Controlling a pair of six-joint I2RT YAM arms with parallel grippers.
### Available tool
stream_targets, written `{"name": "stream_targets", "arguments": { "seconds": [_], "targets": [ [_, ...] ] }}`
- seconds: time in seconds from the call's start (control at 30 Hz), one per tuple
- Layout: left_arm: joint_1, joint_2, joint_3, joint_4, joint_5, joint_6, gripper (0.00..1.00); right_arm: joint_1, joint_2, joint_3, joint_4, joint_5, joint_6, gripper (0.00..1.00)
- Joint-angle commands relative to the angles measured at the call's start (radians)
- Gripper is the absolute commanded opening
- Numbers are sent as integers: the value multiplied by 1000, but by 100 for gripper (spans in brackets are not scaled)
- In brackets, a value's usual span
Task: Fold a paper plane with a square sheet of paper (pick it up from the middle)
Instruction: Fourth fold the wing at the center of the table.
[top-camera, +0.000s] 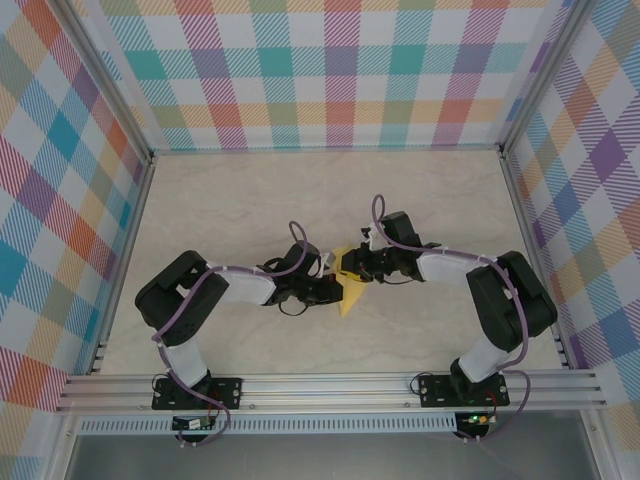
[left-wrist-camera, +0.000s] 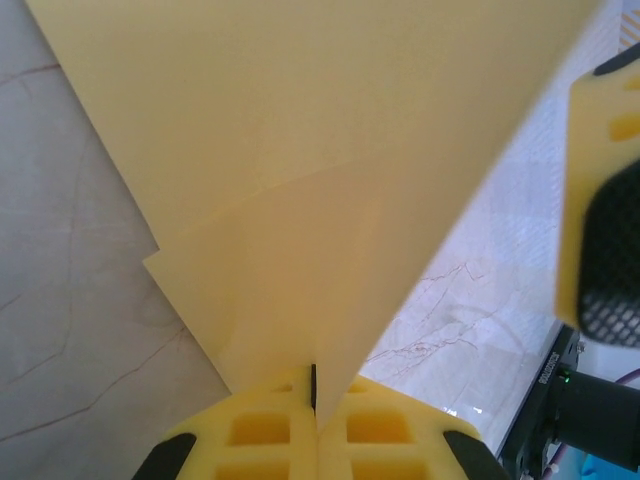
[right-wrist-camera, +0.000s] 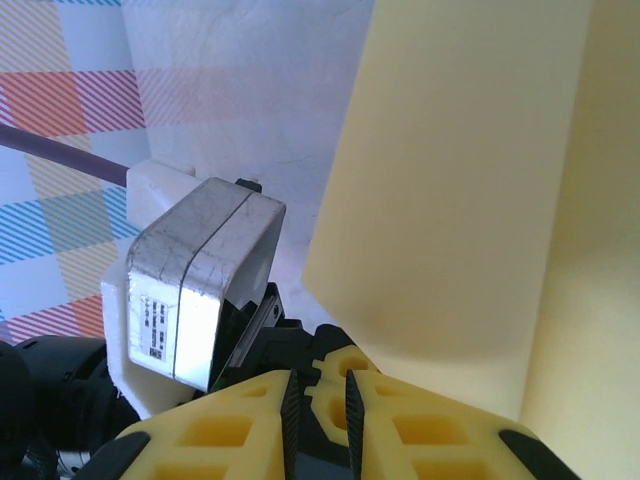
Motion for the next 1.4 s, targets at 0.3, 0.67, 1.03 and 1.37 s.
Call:
{"name": "stream_targets", "arguments": {
  "seconds": [0.3, 0.67, 1.03, 1.37],
  "targets": [
    [21, 32, 17, -43, 45, 42, 1, 1, 102, 52, -18, 47, 6, 23],
    [21, -37, 8, -54, 19, 14, 21, 1, 125, 61, -47, 57, -10, 23],
    [18, -47, -6, -36, -14, -12, 20, 0, 122, 65, -56, 57, -13, 23],
    [6, -20, 3, -41, -31, -10, 23, 0, 120, 65, -59, 54, -13, 23]
  ]
}}
